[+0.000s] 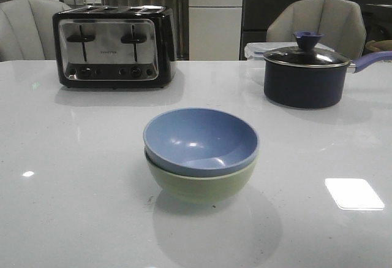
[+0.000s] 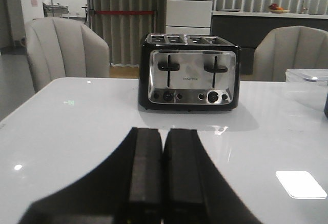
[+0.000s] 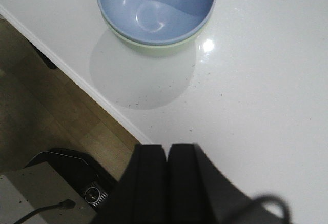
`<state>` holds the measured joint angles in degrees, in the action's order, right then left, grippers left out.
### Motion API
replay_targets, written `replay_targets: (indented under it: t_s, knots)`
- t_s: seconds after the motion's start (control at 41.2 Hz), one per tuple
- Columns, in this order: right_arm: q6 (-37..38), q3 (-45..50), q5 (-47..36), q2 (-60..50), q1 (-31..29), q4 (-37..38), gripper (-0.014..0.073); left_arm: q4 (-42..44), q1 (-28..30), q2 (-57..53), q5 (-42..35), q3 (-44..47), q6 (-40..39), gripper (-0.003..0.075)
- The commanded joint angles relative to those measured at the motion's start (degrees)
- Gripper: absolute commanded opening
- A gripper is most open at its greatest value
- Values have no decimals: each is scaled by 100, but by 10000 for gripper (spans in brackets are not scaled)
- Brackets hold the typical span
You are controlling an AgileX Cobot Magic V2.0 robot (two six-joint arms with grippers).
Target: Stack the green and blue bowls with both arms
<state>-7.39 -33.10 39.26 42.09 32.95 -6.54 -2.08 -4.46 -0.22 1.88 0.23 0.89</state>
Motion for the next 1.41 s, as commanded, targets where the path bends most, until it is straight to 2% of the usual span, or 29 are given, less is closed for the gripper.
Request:
replay_targets:
  t_s: [0.0, 1.385]
  knots:
    - [-11, -148, -368, -37, -31, 4, 57, 56, 101, -128, -612, 24, 29, 93]
    - [-11, -148, -368, -37, -31, 4, 57, 178, 101, -128, -681, 24, 100, 93]
